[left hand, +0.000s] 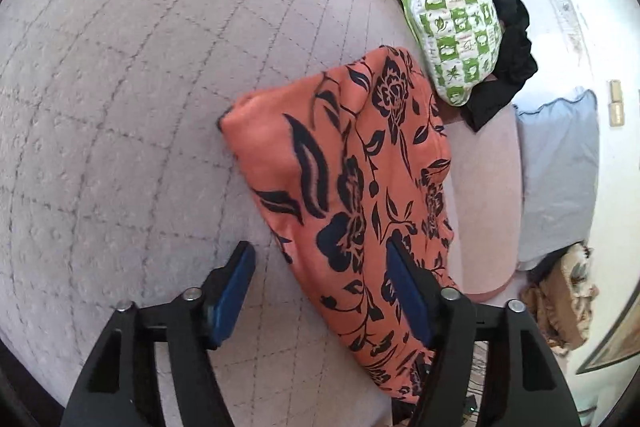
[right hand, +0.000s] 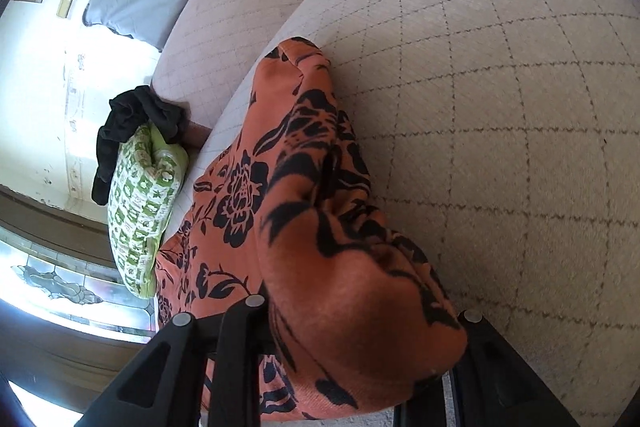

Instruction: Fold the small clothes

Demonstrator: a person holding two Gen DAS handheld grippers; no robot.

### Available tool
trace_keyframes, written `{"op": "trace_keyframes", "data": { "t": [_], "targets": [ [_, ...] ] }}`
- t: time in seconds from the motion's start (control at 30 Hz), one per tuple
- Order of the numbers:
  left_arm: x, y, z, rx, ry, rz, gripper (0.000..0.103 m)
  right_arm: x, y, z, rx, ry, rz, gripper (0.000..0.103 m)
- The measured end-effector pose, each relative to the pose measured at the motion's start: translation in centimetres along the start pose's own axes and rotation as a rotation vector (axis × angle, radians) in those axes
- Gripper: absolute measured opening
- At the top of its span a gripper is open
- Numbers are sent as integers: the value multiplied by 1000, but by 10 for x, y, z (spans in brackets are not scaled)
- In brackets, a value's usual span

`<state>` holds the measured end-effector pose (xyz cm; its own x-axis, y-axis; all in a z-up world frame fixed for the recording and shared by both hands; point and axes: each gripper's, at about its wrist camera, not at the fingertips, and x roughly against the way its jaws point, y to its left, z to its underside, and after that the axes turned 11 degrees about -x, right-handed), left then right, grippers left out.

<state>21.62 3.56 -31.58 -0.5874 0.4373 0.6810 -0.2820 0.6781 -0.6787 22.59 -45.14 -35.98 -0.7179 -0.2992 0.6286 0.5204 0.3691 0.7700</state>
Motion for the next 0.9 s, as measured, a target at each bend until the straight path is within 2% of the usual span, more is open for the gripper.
{"op": "trace_keyframes", "data": {
  "t": [0.07, 0.13, 0.23, 0.33, 0.4, 0.47, 0.5, 0.7, 0.9],
  "targets": [
    [-8, -11, -2, -24, 0, -21, 93, 3, -5, 0, -11, 6, -14, 27],
    [-16, -18, -6, -15, -17, -40, 100, 7, -12, -1, -17, 12, -25, 27],
    [-27, -23, -13, -1, -47, -44, 102, 8, -13, -1, -17, 17, -33, 27],
    [-33, -22, -21, 14, -77, 15, 101, 9, -14, -1, -11, 14, -32, 27],
    [-32, -19, -24, 26, -86, 35, 89, 9, -12, 0, 0, 8, -28, 27],
    [-31, -13, -25, 19, -74, 6, 33, 11, -9, 1, 15, 1, -24, 25],
    [-32, -9, -26, 17, -71, -1, 26, 11, -6, 2, 21, -7, -20, 24],
    [-26, -5, -22, -11, -83, 40, 21, 24, 15, 14, 147, -91, 27, 21],
    [7, -19, -15, -98, -99, 81, 20, 54, 28, 39, 298, -173, 80, 20]
  ]
}}
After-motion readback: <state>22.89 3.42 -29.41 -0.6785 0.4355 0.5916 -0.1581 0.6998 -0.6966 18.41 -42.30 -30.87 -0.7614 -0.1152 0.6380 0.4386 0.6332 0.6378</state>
